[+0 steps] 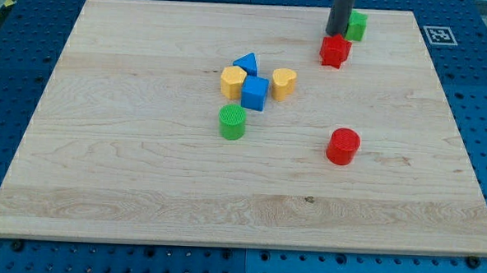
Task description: Push the red star little bit right
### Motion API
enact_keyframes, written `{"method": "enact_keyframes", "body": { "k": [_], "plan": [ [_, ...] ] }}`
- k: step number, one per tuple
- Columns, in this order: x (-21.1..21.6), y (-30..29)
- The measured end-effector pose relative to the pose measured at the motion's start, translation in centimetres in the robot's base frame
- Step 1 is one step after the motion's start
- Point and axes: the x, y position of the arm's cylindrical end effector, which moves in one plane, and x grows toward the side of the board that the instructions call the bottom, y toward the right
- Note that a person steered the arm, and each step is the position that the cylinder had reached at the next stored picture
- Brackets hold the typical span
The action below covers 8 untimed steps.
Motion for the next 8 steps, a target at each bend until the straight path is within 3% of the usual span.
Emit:
{"method": "enact_keyframes", "body": {
  "k": [3, 4, 6, 8],
  "plan": [
    [-2.0, 3.9],
    [-2.0, 3.1],
    [1.4, -6.3],
    [1.9, -7.1]
  ]
}}
